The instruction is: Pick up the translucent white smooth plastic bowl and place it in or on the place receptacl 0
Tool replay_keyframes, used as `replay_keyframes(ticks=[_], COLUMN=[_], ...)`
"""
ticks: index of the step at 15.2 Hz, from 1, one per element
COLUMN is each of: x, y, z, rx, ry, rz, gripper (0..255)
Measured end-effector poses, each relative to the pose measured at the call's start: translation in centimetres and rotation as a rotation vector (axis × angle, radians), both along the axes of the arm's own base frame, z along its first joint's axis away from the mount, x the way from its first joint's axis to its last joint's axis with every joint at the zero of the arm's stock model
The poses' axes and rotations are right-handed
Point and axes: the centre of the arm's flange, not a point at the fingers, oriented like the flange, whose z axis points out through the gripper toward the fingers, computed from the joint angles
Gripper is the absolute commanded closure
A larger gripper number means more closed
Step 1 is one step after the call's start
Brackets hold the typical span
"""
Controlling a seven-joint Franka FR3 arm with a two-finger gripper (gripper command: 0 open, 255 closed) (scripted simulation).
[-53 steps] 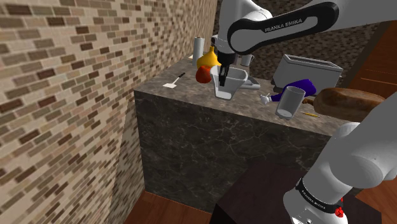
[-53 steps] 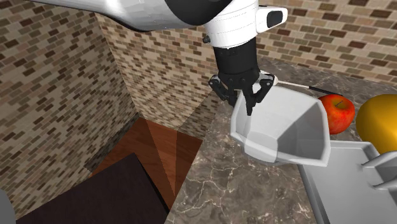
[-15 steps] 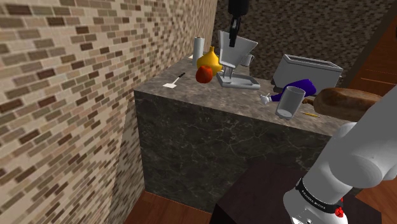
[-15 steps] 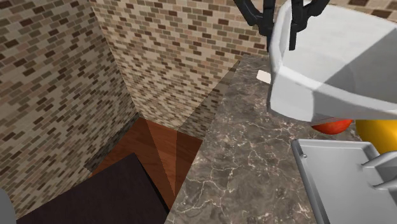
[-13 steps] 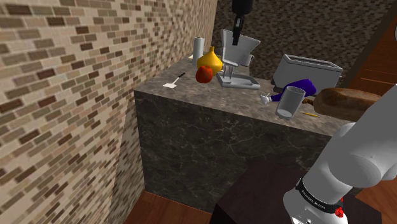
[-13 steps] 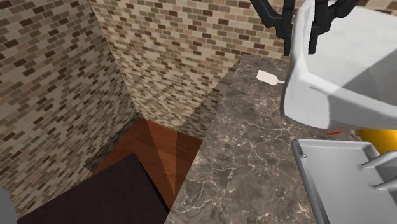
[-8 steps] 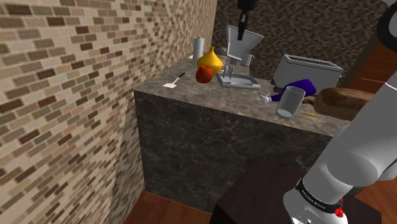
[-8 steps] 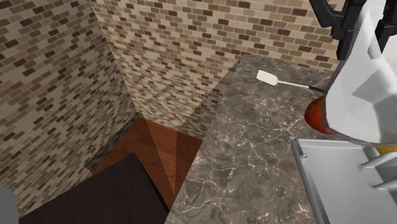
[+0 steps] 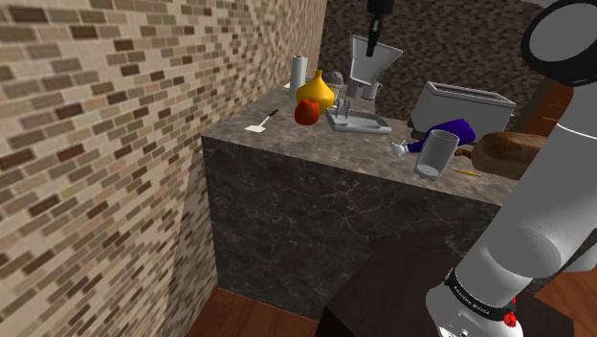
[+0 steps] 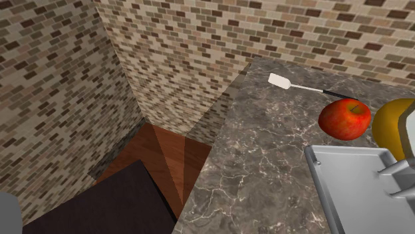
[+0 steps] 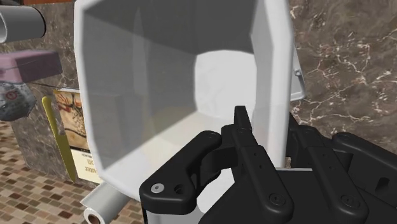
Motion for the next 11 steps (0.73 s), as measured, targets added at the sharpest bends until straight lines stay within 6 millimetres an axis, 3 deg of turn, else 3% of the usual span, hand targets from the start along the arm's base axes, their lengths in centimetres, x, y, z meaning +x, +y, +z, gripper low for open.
replay_keyframes(ticks=[11], x=[0.2], y=[-0.2], z=[-5.8], rx=[0.0], ry=[0.0], rz=[0.001], gripper=[255])
